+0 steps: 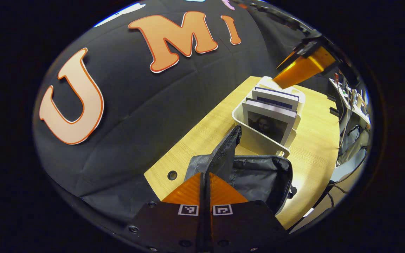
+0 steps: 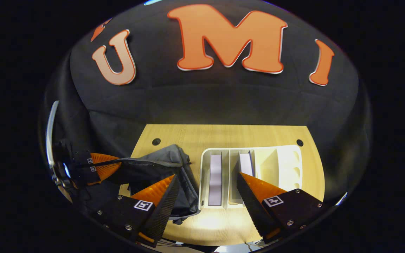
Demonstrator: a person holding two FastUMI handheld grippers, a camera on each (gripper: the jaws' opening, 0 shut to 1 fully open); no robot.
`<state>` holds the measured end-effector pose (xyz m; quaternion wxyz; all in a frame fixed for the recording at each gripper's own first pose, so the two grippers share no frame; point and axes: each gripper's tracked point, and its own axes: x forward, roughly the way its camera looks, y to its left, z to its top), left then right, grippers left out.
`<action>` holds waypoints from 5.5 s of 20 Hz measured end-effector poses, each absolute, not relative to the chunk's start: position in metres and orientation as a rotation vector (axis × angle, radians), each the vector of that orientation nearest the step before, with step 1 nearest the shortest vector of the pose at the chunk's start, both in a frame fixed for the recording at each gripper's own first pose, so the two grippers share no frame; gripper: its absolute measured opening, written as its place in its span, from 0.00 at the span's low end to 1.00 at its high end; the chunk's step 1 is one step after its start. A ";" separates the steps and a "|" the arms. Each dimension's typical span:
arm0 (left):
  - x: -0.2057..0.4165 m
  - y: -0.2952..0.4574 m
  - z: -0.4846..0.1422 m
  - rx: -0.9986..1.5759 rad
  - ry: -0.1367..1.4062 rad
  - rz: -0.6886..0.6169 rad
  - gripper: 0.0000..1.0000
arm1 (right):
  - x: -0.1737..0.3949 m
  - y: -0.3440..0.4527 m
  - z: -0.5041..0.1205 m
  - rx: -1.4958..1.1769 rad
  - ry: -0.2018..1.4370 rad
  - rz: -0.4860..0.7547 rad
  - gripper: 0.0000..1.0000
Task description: Open the schoolbag, grab two books from the bookshelf and put them into the schoolbag.
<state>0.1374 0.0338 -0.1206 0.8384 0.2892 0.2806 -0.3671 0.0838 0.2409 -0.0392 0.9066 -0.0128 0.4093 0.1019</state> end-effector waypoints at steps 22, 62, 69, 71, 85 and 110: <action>0.145 0.035 -0.132 0.620 0.640 -0.771 0.01 | 0.135 0.237 -0.189 -0.086 1.274 0.049 0.45; 0.131 0.005 -0.130 0.711 0.630 -0.930 0.00 | 0.001 0.330 -0.218 1.271 0.756 0.091 0.37; 0.125 0.000 -0.122 0.764 0.592 -0.917 0.01 | 0.043 0.368 -0.245 1.358 0.712 0.075 0.37; 0.119 -0.002 -0.119 0.764 0.593 -0.923 0.01 | 0.053 0.375 -0.250 1.358 0.701 0.069 0.37; 0.116 0.013 -0.125 0.806 0.605 -0.903 0.01 | 0.099 0.413 -0.261 1.309 0.633 -0.062 0.41; 0.128 0.046 -0.147 0.461 0.689 -0.868 0.00 | -0.037 0.247 -0.225 0.897 0.763 -0.227 0.98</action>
